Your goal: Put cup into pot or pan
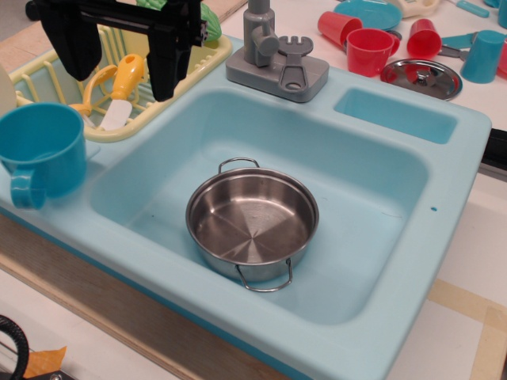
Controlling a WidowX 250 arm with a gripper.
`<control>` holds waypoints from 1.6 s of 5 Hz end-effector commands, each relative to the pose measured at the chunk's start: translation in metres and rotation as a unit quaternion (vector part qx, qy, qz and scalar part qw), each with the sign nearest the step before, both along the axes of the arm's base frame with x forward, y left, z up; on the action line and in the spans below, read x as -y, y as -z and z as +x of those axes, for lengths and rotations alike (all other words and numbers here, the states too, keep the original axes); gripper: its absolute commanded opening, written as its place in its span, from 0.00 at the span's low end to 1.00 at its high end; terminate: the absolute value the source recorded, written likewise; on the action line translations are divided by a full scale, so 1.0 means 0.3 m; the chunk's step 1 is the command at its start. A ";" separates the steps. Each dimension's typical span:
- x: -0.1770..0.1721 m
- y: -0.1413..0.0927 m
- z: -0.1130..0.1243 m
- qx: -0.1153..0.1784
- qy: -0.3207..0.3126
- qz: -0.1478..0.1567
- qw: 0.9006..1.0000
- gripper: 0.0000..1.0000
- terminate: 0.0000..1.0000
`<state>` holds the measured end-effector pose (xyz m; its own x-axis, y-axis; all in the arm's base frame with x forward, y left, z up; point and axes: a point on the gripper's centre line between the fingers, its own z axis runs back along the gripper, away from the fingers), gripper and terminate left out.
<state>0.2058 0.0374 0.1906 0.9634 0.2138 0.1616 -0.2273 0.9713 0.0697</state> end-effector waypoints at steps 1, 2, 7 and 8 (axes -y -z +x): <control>0.000 0.000 0.000 0.000 0.000 0.000 1.000 1.00 0.00; -0.023 -0.016 -0.035 0.012 -0.046 0.010 0.999 1.00 0.00; -0.095 0.155 -0.077 -0.037 -0.137 -0.018 0.990 1.00 0.00; -0.093 0.166 -0.084 -0.032 -0.143 -0.024 0.989 0.00 0.00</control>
